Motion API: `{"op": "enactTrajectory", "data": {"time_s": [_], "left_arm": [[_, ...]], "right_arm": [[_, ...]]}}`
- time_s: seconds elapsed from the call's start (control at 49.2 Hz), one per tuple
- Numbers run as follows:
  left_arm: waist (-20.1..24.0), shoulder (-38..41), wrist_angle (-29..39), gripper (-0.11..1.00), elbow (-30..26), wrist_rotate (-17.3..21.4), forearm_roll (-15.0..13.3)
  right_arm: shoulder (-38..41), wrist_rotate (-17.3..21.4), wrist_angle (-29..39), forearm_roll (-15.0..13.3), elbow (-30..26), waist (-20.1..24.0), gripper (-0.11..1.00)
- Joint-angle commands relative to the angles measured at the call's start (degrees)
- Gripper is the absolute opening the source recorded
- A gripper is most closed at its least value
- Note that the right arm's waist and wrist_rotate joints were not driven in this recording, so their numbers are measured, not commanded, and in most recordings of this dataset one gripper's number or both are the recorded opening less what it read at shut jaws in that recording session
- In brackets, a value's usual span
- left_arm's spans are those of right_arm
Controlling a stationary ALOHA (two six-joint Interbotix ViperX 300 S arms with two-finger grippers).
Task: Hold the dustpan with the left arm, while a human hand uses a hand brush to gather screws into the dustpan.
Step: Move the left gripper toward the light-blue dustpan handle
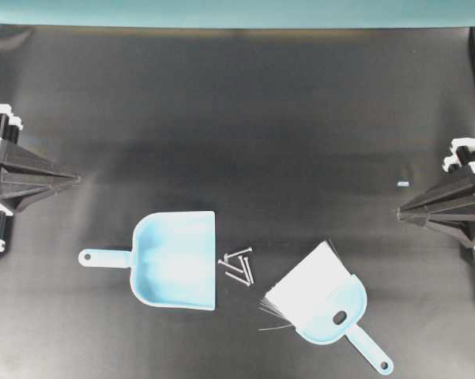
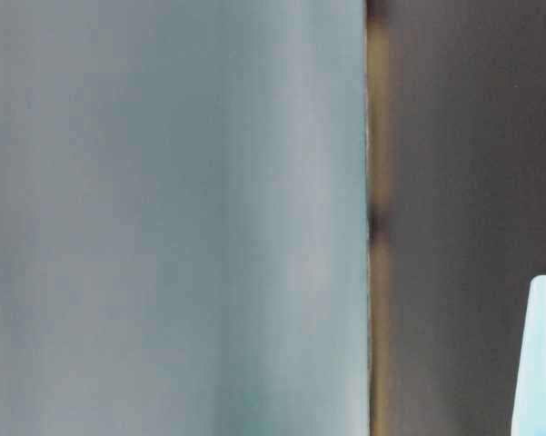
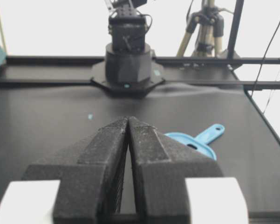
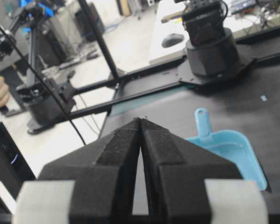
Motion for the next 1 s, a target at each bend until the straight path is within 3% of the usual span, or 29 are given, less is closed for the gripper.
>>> {"op": "enactTrajectory", "data": {"time_s": [0.0, 0.162, 0.386, 0.528, 0.914, 0.975], "left_arm": [[-2.8, 0.7, 2.5, 0.06, -1.6, -0.8, 2.4], [-5.9, 2.4, 12.2, 0.00, -2.1, -2.6, 2.3], [-5.6, 7.0, 21.1, 0.00, -2.0, -8.0, 2.3], [-5.2, 11.8, 24.3, 0.00, -2.4, -8.9, 2.3], [-4.0, 24.8, 24.9, 0.01, -4.3, -9.3, 2.4], [-4.0, 26.7, 24.8, 0.07, -4.9, -9.8, 2.4]], "right_arm": [[0.2, 0.0, -0.1, 0.0, -0.2, 0.0, 0.04], [-3.6, -0.1, 9.6, 0.0, 2.0, 0.0, 0.00], [-10.0, -0.1, 21.2, -0.5, 3.5, 0.0, 0.00], [-13.2, -0.1, 27.4, -0.5, 4.6, 0.0, 0.00], [-21.6, -0.1, 26.8, -0.4, 11.4, 0.0, 0.00], [-23.1, -0.1, 27.3, -0.4, 12.3, 0.0, 0.00]]}}
